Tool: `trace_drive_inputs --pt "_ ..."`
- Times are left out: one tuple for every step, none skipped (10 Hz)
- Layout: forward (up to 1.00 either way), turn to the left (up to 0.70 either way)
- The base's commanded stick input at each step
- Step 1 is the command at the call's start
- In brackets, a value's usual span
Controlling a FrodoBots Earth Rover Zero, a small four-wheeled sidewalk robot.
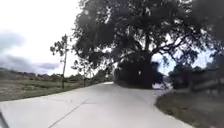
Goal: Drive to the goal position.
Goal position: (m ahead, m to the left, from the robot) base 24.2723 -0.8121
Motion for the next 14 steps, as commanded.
trace_drive_inputs --pt "0.85 0.00" --pt "0.85 0.00" --pt "0.85 0.00" --pt "0.85 0.00" --pt "0.85 0.00" --pt "0.85 0.00" --pt "0.85 0.00" --pt "0.85 0.00" --pt "0.85 0.00" --pt "0.85 0.00" --pt "0.85 0.00" --pt "0.85 0.00" --pt "0.85 0.00" --pt "0.85 0.00"
